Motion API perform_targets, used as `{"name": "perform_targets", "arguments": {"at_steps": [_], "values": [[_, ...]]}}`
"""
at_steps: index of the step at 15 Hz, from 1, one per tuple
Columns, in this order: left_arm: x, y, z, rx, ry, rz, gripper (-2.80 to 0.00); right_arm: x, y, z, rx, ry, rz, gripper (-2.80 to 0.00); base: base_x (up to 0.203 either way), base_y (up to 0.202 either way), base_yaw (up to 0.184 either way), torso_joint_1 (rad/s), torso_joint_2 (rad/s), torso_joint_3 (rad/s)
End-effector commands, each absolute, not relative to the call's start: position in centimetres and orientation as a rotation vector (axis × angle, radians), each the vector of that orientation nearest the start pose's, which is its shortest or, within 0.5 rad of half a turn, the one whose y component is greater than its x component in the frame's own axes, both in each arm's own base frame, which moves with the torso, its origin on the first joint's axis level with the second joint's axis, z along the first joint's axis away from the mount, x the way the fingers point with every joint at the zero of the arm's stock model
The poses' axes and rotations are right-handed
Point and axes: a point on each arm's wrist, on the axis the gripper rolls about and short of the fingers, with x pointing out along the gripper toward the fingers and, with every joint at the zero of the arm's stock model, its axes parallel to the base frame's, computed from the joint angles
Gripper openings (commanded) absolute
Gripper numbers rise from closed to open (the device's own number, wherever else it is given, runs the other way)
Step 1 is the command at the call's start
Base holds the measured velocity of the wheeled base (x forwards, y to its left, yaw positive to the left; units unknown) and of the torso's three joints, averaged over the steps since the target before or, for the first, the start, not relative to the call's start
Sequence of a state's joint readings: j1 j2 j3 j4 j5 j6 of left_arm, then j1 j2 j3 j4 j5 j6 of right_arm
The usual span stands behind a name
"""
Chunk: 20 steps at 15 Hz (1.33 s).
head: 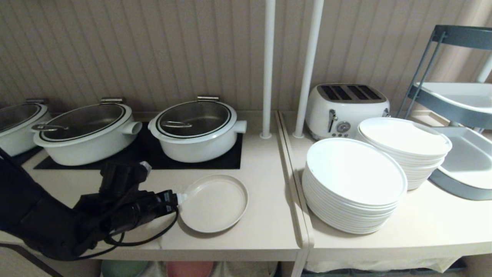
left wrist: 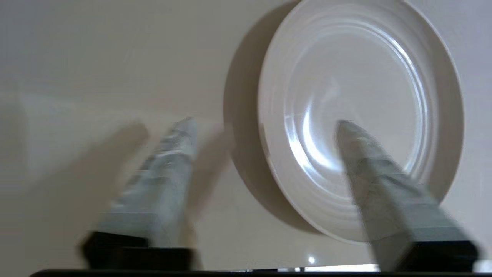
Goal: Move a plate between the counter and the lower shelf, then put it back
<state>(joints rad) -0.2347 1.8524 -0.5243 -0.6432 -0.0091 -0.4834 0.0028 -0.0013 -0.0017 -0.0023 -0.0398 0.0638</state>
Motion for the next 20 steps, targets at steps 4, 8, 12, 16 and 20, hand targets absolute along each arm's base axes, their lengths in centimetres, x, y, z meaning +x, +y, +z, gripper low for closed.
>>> {"name": "perform_targets", "arguments": {"at_steps": [4,8,12,16,20], "values": [[26.7,-6.6,8.0,-0.391,0.693,-0.078,-2.80,-2.3,-0.1,7.6,0.065,-0.006,-0.037,-2.80,0.000,0.000,0.000,0.000,0.00,0.000],[24.7,-7.6,8.6,-0.373,0.698,-0.134,-2.80,-2.3,-0.1,7.6,0.064,-0.006,-0.037,-2.80,0.000,0.000,0.000,0.000,0.00,0.000],[23.2,-7.7,10.0,-0.376,0.651,-0.167,-2.80,-2.3,-0.1,7.6,0.065,-0.006,-0.037,-2.80,0.000,0.000,0.000,0.000,0.00,0.000],[21.3,-7.0,11.2,-0.366,0.598,-0.157,-2.80,-2.3,-0.1,7.6,0.065,-0.006,-0.037,-2.80,0.000,0.000,0.000,0.000,0.00,0.000],[19.3,-6.2,13.0,-0.316,0.502,-0.170,-2.80,-2.3,-0.1,7.6,0.065,-0.006,-0.037,-2.80,0.000,0.000,0.000,0.000,0.00,0.000]]}}
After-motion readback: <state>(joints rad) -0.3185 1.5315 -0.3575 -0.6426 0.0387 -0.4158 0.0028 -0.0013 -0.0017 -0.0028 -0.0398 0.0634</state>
